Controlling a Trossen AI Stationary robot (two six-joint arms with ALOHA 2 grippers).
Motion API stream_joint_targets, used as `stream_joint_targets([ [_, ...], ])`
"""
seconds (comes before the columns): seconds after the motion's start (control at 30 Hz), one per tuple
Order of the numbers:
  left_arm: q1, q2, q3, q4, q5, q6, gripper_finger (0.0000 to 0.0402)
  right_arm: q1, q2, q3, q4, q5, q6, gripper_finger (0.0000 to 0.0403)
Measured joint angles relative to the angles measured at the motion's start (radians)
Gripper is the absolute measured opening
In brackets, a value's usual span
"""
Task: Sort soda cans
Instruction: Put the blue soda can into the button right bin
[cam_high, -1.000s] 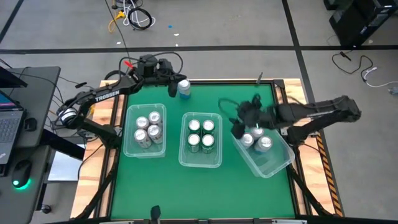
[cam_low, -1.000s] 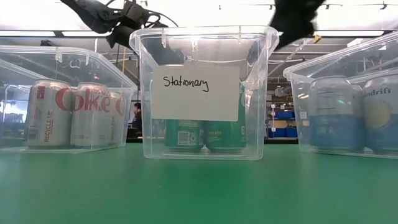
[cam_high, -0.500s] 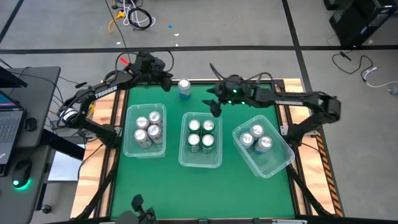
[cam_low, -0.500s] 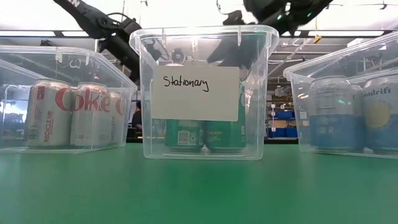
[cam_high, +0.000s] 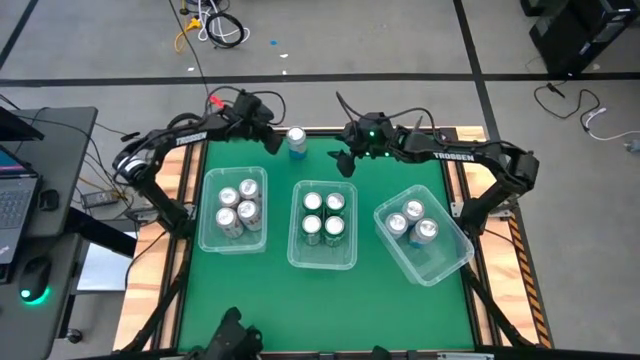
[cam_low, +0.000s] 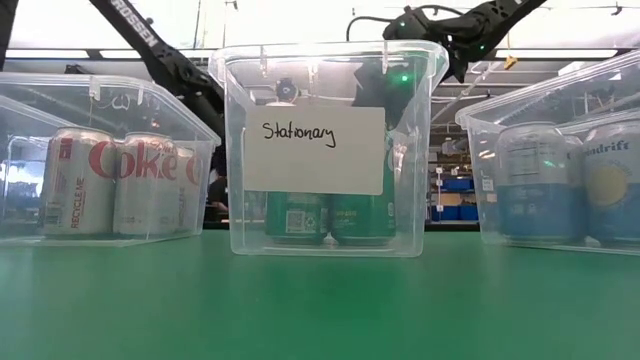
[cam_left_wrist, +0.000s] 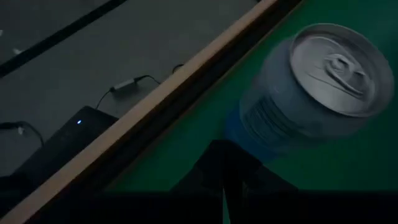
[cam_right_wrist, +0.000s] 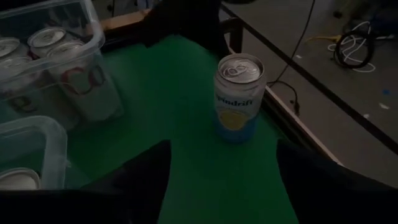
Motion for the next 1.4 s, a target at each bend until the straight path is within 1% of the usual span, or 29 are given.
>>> stream_joint_targets([
  [0.07, 0.0, 0.025, 0.0, 0.022, 0.015, -0.001, 0.0, -0.001, 0.0, 0.0, -0.004, 0.0, -0.009, 0.0271],
  [0.23, -0.01, 0.069, 0.0, 0.057, 0.088, -0.003, 0.0, 0.0, 0.0, 0.0, -0.019, 0.0, -0.011, 0.0261],
  [0.53, -0.052, 0.151, 0.0, 0.161, 0.114, 0.002, 0.0, -0.003, 0.0, 0.0, -0.038, -0.001, -0.014, 0.0256],
  [0.87, -0.106, 0.185, 0.0, 0.262, 0.103, -0.004, 0.0, -0.03, -0.001, 0.0, -0.135, -0.003, -0.014, 0.0254],
  [0.93, -0.107, 0.175, 0.0, 0.26, 0.047, -0.01, 0.0, -0.03, -0.001, 0.0, -0.136, -0.003, -0.014, 0.0254],
  [1.0, -0.105, 0.16, 0.0, 0.258, -0.038, -0.034, 0.0, -0.03, -0.001, 0.0, -0.136, -0.003, -0.02, 0.0254],
  [1.07, -0.1, 0.152, 0.0, 0.257, -0.089, -0.053, 0.0, -0.03, -0.001, 0.0, -0.136, -0.003, -0.028, 0.0254],
  [1.13, -0.099, 0.153, 0.0, 0.246, -0.088, -0.057, 0.0, -0.03, -0.001, 0.0, -0.136, -0.003, -0.033, 0.0254],
  [1.23, -0.105, 0.163, 0.0, 0.25, -0.051, -0.052, 0.0, -0.03, -0.001, 0.0, -0.136, -0.003, -0.038, 0.0254],
  [1.4, -0.121, 0.176, 0.0, 0.321, 0.007, -0.026, 0.0, -0.031, -0.008, 0.0, -0.165, -0.002, -0.047, 0.0252],
])
